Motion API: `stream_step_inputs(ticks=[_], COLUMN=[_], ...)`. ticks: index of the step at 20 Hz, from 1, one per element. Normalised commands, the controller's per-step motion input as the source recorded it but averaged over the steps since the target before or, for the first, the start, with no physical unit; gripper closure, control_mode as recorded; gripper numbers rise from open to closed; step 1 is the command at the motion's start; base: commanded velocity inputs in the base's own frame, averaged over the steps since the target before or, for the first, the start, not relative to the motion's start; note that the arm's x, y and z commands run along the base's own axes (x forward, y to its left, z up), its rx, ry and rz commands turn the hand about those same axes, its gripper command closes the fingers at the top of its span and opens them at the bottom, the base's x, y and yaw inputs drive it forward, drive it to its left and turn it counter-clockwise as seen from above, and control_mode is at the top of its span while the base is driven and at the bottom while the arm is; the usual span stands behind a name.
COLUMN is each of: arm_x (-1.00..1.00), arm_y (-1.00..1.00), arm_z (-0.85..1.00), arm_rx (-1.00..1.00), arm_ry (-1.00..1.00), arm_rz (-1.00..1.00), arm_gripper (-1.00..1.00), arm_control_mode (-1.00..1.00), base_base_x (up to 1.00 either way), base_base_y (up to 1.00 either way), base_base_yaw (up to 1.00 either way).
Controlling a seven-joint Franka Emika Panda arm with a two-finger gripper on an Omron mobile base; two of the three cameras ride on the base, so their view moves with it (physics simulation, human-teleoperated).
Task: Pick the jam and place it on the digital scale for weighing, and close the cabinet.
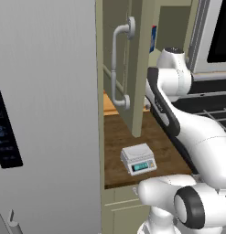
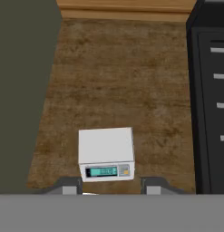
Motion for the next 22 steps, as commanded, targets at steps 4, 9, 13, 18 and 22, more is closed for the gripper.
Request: stream_step_inputs(ticks=[4,9,13,18,22], arm_x=[-0.34,-0.62,-0.68,-0.6,-0.38], arm_y=[0.11,0.22,0.03,0.0,0.0], arm_z=[0.0,0.12,0.29,0.55,0.87], arm_rx=[0.0,0.0,0.0,0.0,0.0], arm_ry=[-0.02,-0.34,-0.35,-0.35,-0.37], arm_rz=[0.01,0.09,0.11,0.15,0.19], arm_gripper=[-1.0,-1.0,-1.0,-1.0,-1.0], arm_control_mode=[-1.0,-1.0,-1.0,-1.0,-1.0], base_base_x=[0.0,0.0,0.0,0.0,0.0], base_base_y=[0.0,0.0,0.0,0.0,0.0], base_base_yaw=[0.0,0.0,0.0,0.0,0.0])
